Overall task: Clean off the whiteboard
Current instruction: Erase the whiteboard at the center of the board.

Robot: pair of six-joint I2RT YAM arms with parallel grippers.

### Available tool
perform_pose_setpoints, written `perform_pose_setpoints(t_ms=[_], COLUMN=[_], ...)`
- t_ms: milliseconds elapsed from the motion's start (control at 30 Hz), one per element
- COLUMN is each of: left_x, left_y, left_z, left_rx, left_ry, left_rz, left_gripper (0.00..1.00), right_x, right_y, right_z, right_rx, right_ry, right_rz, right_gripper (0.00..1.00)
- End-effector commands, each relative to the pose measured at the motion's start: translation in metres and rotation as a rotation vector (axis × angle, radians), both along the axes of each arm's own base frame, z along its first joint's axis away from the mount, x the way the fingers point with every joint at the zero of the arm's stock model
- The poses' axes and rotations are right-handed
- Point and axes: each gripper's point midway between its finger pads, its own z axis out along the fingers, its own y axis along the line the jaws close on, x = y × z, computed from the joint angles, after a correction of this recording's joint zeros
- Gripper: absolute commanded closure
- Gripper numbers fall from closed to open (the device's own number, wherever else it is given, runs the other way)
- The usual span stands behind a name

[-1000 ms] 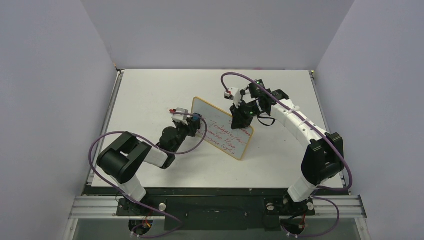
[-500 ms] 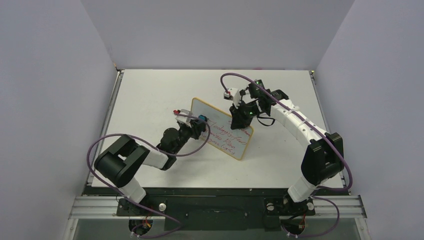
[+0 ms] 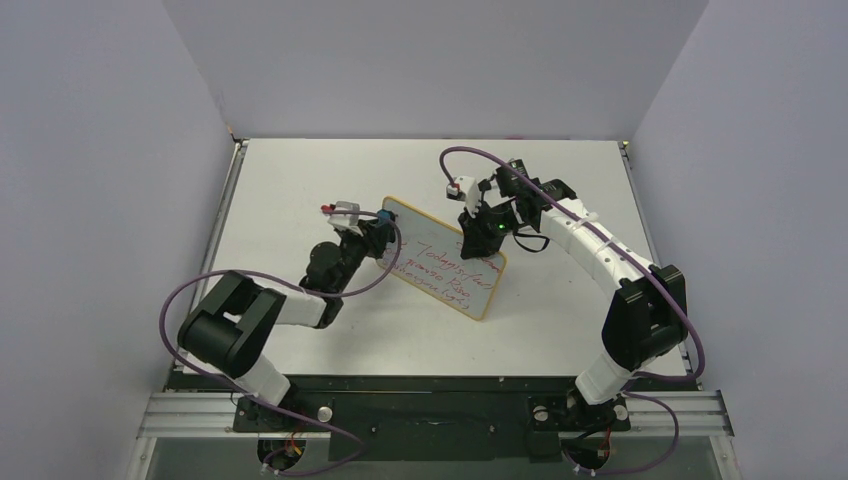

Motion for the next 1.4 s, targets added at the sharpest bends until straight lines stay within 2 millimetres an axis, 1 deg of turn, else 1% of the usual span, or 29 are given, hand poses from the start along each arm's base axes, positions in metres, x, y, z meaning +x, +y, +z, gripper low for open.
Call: perform_pose_setpoints(t_ms=[0,133,200,233,267,300,400,433,500,567,633,733,767,833,933,1000,1067,1133,1200,1333,1367], left_x=[-0.01,-0.02,-0.029,-0.029,-0.032,-0.031,-0.031,-0.029,-0.028,-0.028,-0.03,-0.036,-0.039,-0.045,-0.055,-0.056,-0.052,-0.043,-0.03,-0.008,-0.003], left_y=[-0.002,-0.016,-0.033,-0.037,-0.043,-0.047,-0.059,-0.063,-0.068,-0.071,-0.072,-0.072,-0.072,-0.072,-0.07,-0.063,-0.053,-0.038,-0.02,0.003,0.005], left_z=[-0.045,-0.059,-0.059,-0.057,-0.053,-0.048,-0.029,-0.02,-0.006,0.002,0.003,-0.005,-0.012,-0.02,-0.034,-0.044,-0.052,-0.055,-0.053,-0.04,-0.036], left_rx=[-0.001,0.01,0.018,0.019,0.016,0.01,0.003,-0.004,-0.009,-0.009,-0.007,-0.007,-0.003,-0.004,-0.003,0.005,0.009,0.0,-0.006,-0.009,-0.008], left_ry=[0.113,0.141,0.139,0.129,0.122,0.112,0.087,0.07,0.051,0.04,0.043,0.061,0.077,0.094,0.124,0.145,0.166,0.18,0.179,0.156,0.154], left_rz=[-0.026,-0.066,-0.125,-0.138,-0.157,-0.165,-0.198,-0.203,-0.215,-0.227,-0.234,-0.253,-0.259,-0.277,-0.29,-0.271,-0.226,-0.165,-0.093,0.005,0.018], left_gripper=[1.0,1.0,1.0,1.0,1.0,1.0,1.0,1.0,1.0,1.0,1.0,1.0,1.0,1.0,1.0,1.0,1.0,1.0,1.0,1.0,1.0], right_x=[-0.033,-0.033,-0.033,-0.034,-0.034,-0.034,-0.034,-0.034,-0.034,-0.034,-0.034,-0.033,-0.033,-0.034,-0.033,-0.033,-0.034,-0.034,-0.034,-0.034,-0.034], right_y=[-0.003,-0.003,-0.003,-0.003,-0.003,-0.003,-0.003,-0.003,-0.003,-0.003,-0.004,-0.003,-0.004,-0.003,-0.004,-0.004,-0.004,-0.003,-0.003,-0.004,-0.004], right_z=[-0.036,-0.038,-0.038,-0.039,-0.039,-0.039,-0.039,-0.04,-0.039,-0.039,-0.038,-0.038,-0.038,-0.038,-0.038,-0.038,-0.038,-0.038,-0.038,-0.038,-0.038], right_rx=[-0.098,-0.101,-0.101,-0.101,-0.101,-0.102,-0.104,-0.104,-0.104,-0.103,-0.103,-0.103,-0.103,-0.104,-0.103,-0.104,-0.104,-0.103,-0.104,-0.104,-0.104], right_ry=[0.09,0.094,0.095,0.096,0.097,0.097,0.097,0.097,0.097,0.094,0.094,0.094,0.094,0.093,0.092,0.093,0.093,0.094,0.094,0.093,0.093], right_rz=[0.132,0.132,0.133,0.134,0.134,0.135,0.134,0.134,0.133,0.134,0.132,0.133,0.133,0.134,0.132,0.132,0.133,0.133,0.134,0.133,0.133], right_gripper=[1.0,1.0,1.0,1.0,1.0,1.0,1.0,1.0,1.0,1.0,1.0,1.0,1.0,1.0,1.0,1.0,1.0,1.0,1.0,1.0,1.0])
